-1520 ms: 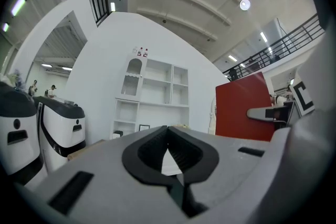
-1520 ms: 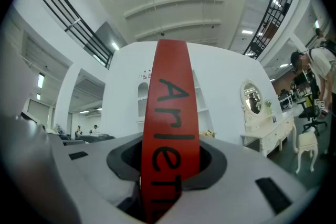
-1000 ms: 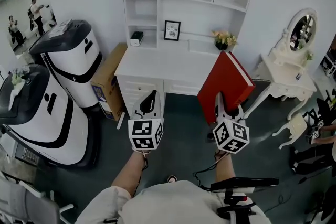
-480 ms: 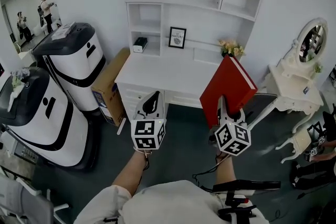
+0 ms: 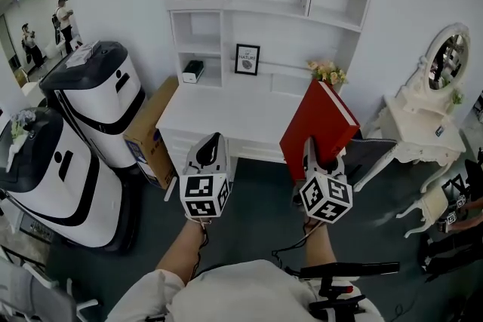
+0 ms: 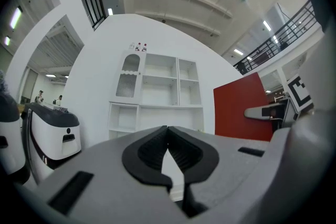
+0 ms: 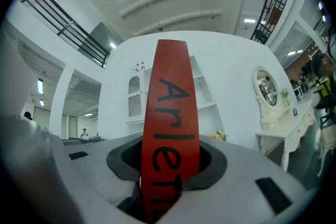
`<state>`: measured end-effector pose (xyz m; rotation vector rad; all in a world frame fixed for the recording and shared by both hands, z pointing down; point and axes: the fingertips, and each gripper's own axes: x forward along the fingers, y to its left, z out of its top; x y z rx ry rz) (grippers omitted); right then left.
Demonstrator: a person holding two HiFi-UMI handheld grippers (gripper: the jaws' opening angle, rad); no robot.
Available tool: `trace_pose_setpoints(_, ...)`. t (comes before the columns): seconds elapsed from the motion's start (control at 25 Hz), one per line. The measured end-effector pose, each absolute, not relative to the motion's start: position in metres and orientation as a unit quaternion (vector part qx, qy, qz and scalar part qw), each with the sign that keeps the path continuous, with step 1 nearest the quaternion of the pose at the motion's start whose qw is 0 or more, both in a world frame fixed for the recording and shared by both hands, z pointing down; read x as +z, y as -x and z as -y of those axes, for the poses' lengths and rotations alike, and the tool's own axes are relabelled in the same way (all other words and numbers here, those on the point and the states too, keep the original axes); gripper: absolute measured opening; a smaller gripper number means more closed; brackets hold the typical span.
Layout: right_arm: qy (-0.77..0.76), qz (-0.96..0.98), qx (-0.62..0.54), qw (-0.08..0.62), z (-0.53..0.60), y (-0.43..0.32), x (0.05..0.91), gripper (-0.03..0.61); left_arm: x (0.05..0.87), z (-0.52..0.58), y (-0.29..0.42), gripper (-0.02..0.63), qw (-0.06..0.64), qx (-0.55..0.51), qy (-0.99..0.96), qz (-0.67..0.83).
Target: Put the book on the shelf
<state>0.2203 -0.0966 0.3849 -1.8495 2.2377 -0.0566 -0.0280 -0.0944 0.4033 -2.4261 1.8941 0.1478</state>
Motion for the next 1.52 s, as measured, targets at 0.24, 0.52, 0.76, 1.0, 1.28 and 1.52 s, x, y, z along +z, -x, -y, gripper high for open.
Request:
trace_pose_setpoints(0.24,0.63,-0.768,-0.037,0.112,0.104,-0.221,0.401,0.173,0.419,0.107,0.033,0.008,0.004,0.039,0.782,-0.622)
trace_pose_setpoints(0.52,0.643,-0.758,-0.041,0.106,0.125,-0.232,0.411,0.173,0.419,0.135,0.029,0.008,0.009,0.042,0.787,-0.616)
trace_pose_setpoints(0.76,0.652,-0.75,-0.026,0.104,0.16,-0.233,0.407,0.173,0.416,0.181,0.029,0.008,0.014,0.056,0.793,-0.607)
trace_pose_setpoints(1.0,0.66,-0.745,-0.014,0.096,0.206,-0.227,0.401,0.173,0.414,0.234,0.033,0.008,0.012,0.066,0.799,-0.598)
trace_pose_setpoints(1.28,0.663,-0.744,-0.009,0.085,0.266,-0.216,0.395,0.173,0.41,0.3,0.04,0.008,0.008,0.069,0.801,-0.595)
trace_pose_setpoints(1.52,0.668,-0.739,-0.002,0.085,0.317,-0.206,0.388,0.173,0.406,0.355,0.046,0.008,0.014,0.063,0.807,-0.586)
